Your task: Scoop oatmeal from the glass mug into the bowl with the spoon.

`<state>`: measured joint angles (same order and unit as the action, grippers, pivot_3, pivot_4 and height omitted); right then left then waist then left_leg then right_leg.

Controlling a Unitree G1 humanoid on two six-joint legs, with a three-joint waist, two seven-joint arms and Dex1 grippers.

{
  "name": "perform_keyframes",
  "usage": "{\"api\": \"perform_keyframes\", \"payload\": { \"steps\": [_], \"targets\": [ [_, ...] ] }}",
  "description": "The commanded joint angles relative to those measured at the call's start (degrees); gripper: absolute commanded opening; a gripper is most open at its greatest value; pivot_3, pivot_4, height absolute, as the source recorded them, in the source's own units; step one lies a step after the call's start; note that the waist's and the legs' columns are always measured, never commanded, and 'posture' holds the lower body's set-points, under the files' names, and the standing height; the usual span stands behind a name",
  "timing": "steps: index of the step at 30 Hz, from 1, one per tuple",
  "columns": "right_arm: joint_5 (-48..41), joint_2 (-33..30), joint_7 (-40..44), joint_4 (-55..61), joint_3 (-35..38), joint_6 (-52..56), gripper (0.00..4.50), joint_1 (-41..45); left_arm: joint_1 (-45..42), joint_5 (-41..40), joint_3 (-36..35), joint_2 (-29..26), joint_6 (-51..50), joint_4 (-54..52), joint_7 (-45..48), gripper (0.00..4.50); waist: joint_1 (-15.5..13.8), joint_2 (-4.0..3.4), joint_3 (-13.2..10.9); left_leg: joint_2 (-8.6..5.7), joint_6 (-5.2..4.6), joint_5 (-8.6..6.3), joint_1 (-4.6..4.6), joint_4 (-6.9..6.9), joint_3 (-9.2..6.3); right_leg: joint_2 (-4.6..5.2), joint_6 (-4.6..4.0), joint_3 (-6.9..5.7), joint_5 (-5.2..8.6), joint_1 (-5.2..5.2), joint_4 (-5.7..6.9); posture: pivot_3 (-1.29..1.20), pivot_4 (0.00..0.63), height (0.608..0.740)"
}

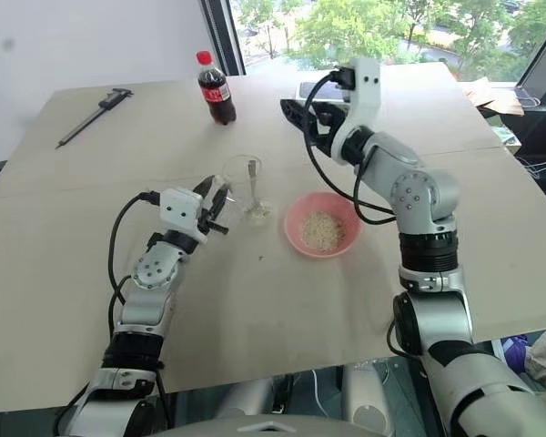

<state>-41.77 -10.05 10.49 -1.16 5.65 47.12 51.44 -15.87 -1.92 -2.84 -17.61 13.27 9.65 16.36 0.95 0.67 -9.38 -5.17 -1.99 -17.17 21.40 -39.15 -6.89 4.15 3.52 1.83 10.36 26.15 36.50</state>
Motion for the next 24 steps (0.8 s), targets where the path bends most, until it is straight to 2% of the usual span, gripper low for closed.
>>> {"api": "perform_keyframes", "payload": {
  "steps": [1,5,11,14,18,21,23,24],
  "targets": [
    [0.1,-0.2,0.9,3.3,1.3,-0.9,3.47,0.1,0.0,-0.8,-0.8,-0.4,-0.2,-2.7,0.4,2.85,0.0,0.0,0.0,0.0,0.0,0.0,0.0,0.0,0.0,0.0,0.0,0.0,0.0,0.0,0.0,0.0,0.15,0.74],
    [-0.9,-1.0,2.2,5.7,2.6,-1.2,3.47,-1.3,1.5,-1.3,-1.5,-1.3,-1.2,-5.2,0.9,2.85,0.0,0.0,0.0,0.0,0.0,0.0,0.0,0.0,0.0,0.0,0.0,0.0,0.0,0.0,-0.01,0.0,0.15,0.74],
    [-2.4,-6.1,7.6,12.6,5.6,-2.4,3.47,-8.7,9.7,-4.0,-2.8,-4.0,-6.3,-18.1,3.5,2.85,-0.1,-0.02,0.0,0.02,-0.01,-0.01,0.18,0.01,-0.05,0.02,0.0,-0.05,0.0,0.06,-0.17,0.0,0.15,0.74],
    [2.1,-11.5,12.6,15.6,4.8,-7.3,3.47,-16.6,15.7,-7.9,-4.4,-4.4,-11.5,-23.6,4.4,2.85,-0.2,-0.02,0.0,0.02,-0.01,-0.01,0.23,0.02,-0.09,0.03,0.0,-0.1,0.0,0.06,-0.25,0.0,0.15,0.74],
    [4.9,-15.3,16.5,16.9,6.5,-12.1,3.47,-28.6,22.9,-11.3,-6.7,-4.8,-14.2,-26.4,6.2,2.85,-0.3,-0.08,0.0,0.09,-0.01,-0.01,0.17,0.06,-0.11,-0.02,0.0,-0.16,0.0,-0.02,-0.29,0.0,0.15,0.74],
    [6.6,-19.7,25.2,16.9,7.5,-17.7,3.47,-38.1,28.5,-13.2,-8.6,-5.5,-15.2,-29.7,7.8,3.62,-0.3,-0.14,-0.1,0.11,0.0,-0.01,0.16,0.06,-0.07,-0.03,0.0,-0.16,0.0,-0.02,-0.28,0.0,0.15,0.74],
    [7.3,-22.2,30.5,15.4,8.6,-21.4,3.47,-43.7,32.8,-14.4,-9.9,-5.6,-16.1,-32.1,8.4,4.42,-0.4,-0.17,-0.1,0.13,-0.01,-0.02,0.08,0.06,-0.05,-0.03,0.0,-0.16,0.0,-0.14,-0.33,0.0,0.15,0.74],
    [7.6,-23.1,33.0,14.5,9.0,-23.2,4.0,-46.2,34.9,-15.0,-10.5,-5.5,-16.4,-33.1,8.7,4.5,-0.4,-0.17,-0.1,0.13,-0.02,-0.02,0.06,0.06,-0.04,-0.03,0.0,-0.16,0.0,-0.17,-0.35,0.0,0.15,0.74]
  ]
}}
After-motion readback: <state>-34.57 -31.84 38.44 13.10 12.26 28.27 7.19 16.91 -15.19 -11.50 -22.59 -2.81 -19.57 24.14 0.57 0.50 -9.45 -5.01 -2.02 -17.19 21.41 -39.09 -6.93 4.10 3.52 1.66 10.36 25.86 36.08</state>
